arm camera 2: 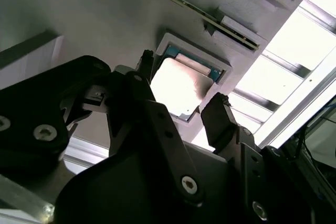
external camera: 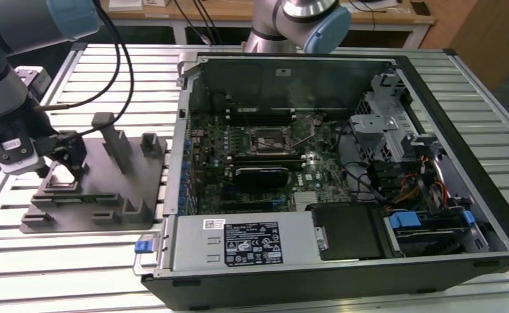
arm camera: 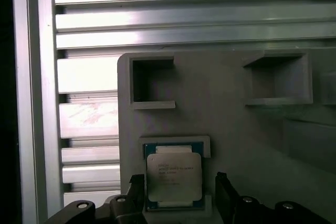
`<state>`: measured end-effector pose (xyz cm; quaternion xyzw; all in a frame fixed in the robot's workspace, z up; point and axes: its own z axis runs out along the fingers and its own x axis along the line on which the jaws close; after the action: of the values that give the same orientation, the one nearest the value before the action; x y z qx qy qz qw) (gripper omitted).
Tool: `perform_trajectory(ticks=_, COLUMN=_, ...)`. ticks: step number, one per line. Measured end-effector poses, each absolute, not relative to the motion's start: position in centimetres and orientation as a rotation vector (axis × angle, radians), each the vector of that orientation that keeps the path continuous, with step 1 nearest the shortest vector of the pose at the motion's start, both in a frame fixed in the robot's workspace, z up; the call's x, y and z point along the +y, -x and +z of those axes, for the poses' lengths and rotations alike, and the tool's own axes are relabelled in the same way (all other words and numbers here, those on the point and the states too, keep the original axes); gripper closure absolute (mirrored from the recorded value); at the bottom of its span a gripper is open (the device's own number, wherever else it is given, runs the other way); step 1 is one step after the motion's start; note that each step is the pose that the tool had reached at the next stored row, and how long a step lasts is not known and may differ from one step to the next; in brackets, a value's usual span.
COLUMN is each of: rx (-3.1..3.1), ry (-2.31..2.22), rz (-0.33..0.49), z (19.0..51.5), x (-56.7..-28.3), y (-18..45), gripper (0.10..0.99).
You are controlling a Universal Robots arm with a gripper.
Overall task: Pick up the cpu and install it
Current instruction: 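Pick up the cpu and move it towards the insertion slot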
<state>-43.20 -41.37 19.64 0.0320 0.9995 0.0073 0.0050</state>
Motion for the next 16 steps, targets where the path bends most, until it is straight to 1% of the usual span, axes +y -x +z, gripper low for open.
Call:
perform_trajectory(ticks=7, rx=3.131, ry=-0.05, rz=0.023, z=19.4, x=-41.36, y=43.2, gripper=0.439)
perform_trajectory(ticks=16, rx=3.131, ry=-0.02, rz=0.051, z=18.92, x=-41.36, y=43.2, gripper=0.439)
